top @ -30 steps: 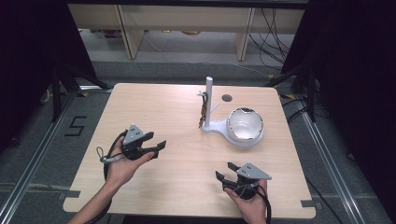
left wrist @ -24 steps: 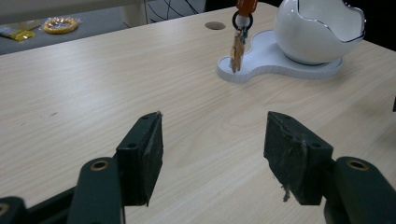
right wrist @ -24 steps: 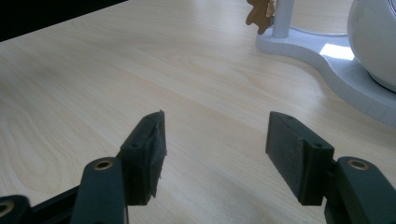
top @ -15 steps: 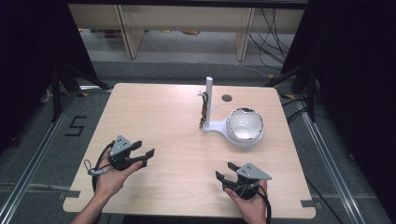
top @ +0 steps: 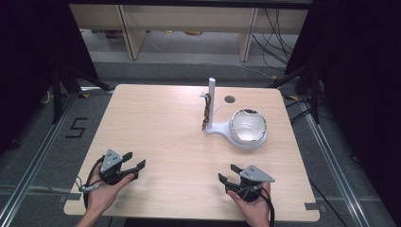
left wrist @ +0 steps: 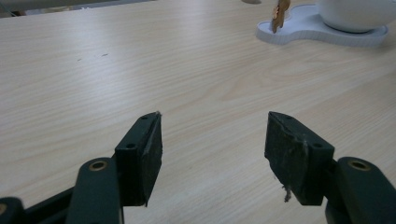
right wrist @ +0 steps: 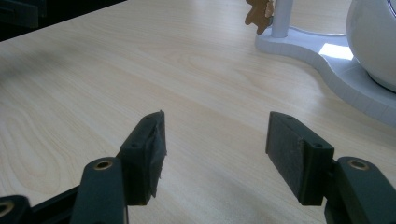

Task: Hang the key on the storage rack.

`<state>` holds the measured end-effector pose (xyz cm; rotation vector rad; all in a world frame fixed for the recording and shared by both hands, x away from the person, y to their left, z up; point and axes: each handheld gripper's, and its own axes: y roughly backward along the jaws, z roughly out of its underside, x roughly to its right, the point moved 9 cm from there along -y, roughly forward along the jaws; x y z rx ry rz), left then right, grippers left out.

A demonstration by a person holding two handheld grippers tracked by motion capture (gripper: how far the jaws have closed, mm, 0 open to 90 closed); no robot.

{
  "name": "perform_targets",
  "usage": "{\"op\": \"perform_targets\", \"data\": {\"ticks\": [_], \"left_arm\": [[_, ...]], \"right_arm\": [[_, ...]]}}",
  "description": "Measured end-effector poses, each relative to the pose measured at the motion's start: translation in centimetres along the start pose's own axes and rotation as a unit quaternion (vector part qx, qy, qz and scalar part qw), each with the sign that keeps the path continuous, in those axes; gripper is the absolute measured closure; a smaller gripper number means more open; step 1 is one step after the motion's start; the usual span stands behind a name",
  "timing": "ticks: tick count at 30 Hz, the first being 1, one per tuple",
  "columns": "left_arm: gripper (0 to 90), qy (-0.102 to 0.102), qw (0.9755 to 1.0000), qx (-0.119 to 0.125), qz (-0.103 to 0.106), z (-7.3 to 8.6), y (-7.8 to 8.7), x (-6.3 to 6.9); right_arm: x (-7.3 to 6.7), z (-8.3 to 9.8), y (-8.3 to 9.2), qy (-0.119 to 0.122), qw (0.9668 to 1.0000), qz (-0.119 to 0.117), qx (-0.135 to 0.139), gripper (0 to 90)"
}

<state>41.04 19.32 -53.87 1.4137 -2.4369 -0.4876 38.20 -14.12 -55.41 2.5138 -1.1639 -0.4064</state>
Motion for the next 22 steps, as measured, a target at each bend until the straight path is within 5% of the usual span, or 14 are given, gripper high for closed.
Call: {"op": "perform_targets", "data": {"ticks": [7,9,12,15,16,22], "left_arm": [[36.0,0.003,0.9998,0.016,-0.015,1.5,0.5,-0.9],[36.0,0.007,0.9996,0.020,-0.021,1.9,0.6,-1.0],[35.6,0.004,0.9996,0.020,-0.019,2.4,0.5,-1.2],[35.5,0.005,0.9993,0.028,-0.024,2.2,0.7,-1.2],[35.2,0.007,0.9991,0.032,-0.026,2.2,0.7,-1.2],[34.6,0.010,0.9988,0.039,-0.028,2.1,0.7,-1.2]], "right_arm": [[0.1,0.0,0.0,0.001,1.0000,0.005,0.001,38.9],[-0.2,0.1,0.1,-0.020,0.9998,0.008,-0.002,38.9],[0.1,0.0,0.0,-0.001,1.0000,0.005,0.001,38.9],[0.1,0.0,0.0,-0.001,1.0000,0.005,0.001,38.9],[-0.2,0.1,0.1,-0.020,0.9998,0.008,-0.002,38.9],[-0.1,0.0,0.0,-0.014,0.9999,0.007,-0.001,38.9]]}}
